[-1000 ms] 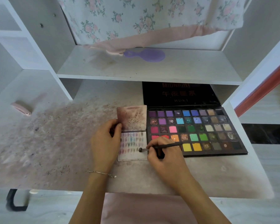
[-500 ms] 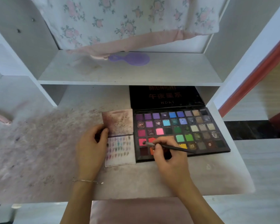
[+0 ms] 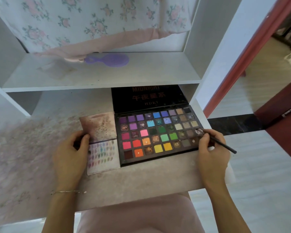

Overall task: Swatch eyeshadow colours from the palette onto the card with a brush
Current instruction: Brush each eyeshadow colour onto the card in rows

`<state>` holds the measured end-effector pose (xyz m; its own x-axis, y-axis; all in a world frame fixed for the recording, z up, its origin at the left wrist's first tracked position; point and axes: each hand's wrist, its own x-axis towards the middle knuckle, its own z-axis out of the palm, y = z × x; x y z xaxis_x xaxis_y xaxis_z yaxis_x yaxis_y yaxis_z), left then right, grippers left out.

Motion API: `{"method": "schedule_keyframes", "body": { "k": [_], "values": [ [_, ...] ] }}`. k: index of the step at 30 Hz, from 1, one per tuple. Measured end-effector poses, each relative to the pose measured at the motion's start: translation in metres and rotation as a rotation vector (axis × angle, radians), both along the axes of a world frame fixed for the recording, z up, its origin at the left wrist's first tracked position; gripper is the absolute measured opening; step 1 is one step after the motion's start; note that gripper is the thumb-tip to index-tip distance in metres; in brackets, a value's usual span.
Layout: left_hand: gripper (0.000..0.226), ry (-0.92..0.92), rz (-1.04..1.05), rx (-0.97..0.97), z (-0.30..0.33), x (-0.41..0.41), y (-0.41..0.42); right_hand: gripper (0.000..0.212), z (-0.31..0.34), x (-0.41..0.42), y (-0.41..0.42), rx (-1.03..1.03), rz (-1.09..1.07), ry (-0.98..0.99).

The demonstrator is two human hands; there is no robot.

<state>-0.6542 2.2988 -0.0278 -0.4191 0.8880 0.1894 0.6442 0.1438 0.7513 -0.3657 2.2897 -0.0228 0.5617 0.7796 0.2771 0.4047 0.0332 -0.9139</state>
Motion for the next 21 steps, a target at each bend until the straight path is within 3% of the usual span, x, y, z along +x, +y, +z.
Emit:
{"method": "schedule_keyframes", "body": {
  "k": [9, 21],
  "values": [
    [0.024, 0.014, -0.013, -0.020, 0.0022, 0.0009, -0.0009, 0.013, -0.0035, 0.0053, 0.0028, -0.104, -0.006, -0.107],
    [0.023, -0.005, -0.021, -0.034, 0.0069, 0.0024, -0.0021, 0.016, -0.0036, 0.0057, 0.0044, -0.137, -0.020, -0.114]
  ]
}}
